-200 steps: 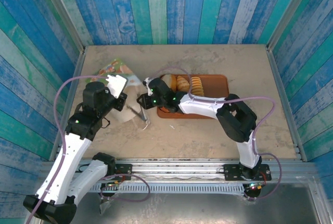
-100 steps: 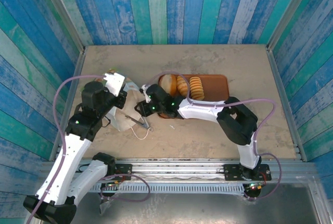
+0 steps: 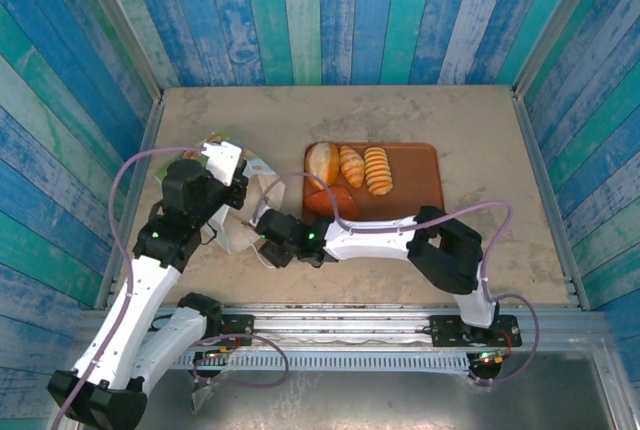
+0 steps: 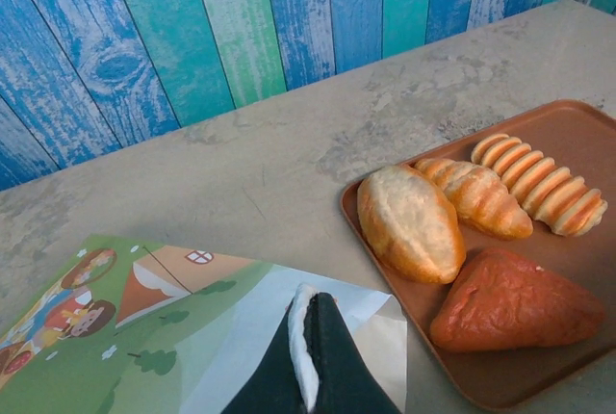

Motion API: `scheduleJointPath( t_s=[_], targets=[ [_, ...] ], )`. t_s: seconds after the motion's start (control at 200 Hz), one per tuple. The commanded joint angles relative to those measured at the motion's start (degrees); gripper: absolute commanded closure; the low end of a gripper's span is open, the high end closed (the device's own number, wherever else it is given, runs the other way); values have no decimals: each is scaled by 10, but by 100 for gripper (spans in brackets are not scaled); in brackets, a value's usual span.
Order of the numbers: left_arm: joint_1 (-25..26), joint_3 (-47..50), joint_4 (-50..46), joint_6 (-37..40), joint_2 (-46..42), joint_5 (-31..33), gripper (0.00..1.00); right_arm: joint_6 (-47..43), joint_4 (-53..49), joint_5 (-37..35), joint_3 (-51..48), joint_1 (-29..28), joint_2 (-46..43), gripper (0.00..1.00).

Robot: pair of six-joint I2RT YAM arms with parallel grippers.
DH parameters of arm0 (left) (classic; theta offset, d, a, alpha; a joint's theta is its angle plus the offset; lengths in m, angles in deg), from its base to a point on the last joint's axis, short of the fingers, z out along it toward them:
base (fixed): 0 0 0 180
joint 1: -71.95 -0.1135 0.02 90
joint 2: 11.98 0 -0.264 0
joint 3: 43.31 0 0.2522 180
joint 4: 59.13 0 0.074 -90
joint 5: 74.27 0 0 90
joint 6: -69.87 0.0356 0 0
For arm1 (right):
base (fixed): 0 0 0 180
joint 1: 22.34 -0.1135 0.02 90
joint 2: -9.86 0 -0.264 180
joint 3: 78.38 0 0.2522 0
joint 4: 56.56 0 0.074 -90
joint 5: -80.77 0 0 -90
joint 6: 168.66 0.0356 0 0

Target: Take the fake bread out of the paper bag

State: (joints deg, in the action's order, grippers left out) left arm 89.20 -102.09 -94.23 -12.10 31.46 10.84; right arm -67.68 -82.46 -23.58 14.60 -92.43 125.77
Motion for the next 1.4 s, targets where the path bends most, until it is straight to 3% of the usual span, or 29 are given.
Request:
scheduleJointPath(
  t_s=[0.0,0.361,0.581,0.846,1.002,1.242,1.397],
  targets=[
    [1,11,31,-13,4,-12,100,-24,-54,-54,37,-4,33,27],
    [1,30,38,-36,17,-26,100,10,-104,-77,114,-5,114,28],
    [1,38,44,-41,11,-25,100,54,-153,-132,175,-3,155,28],
    [1,49,49,-43,-7,-7,100,73,-178,-122,194,-4,164,41],
    [1,52,55,-50,-9,11,100,70,-150,-56,154,-2,95,48],
    [1,49,60,-61,11,8,100,73,-94,142,74,13,22,49],
    [2,48,57,-64,21,3,100,77,-107,188,39,24,3,50]
  ],
)
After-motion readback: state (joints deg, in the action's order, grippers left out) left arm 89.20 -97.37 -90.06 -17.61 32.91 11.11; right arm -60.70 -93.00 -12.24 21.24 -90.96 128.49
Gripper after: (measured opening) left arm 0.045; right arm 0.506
